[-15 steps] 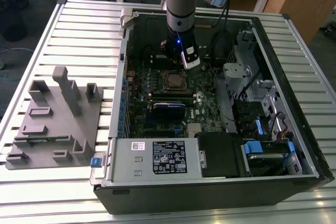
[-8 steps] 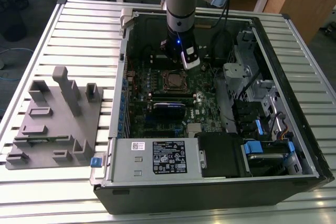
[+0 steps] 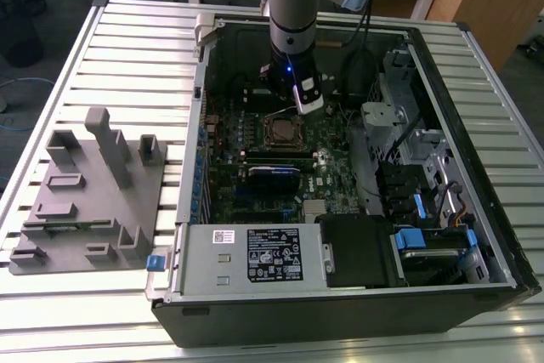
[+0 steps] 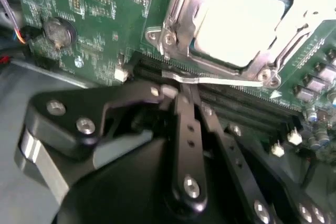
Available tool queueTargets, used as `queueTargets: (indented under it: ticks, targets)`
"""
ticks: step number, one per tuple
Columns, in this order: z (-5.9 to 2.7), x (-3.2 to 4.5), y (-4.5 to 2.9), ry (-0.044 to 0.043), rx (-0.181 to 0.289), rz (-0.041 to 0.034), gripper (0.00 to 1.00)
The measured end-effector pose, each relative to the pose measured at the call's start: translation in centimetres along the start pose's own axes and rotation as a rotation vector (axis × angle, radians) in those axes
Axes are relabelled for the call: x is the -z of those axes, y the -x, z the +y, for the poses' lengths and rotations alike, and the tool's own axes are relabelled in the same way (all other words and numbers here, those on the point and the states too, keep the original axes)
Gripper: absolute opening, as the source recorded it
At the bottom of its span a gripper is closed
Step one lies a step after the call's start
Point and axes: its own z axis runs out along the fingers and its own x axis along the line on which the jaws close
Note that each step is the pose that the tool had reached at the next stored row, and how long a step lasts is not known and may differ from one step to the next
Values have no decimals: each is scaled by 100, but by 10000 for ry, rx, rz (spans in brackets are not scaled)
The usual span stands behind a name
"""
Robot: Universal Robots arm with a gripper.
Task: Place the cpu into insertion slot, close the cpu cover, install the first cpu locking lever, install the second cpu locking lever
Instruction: 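Install the first cpu locking lever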
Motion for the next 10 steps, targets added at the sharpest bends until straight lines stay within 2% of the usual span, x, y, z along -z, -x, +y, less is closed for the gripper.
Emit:
queueTargets:
  ticks: [3, 10]
  targets:
    - [-9, 4, 2, 134, -12, 11, 11]
    - [-6, 20, 3, 136, -12, 12, 11]
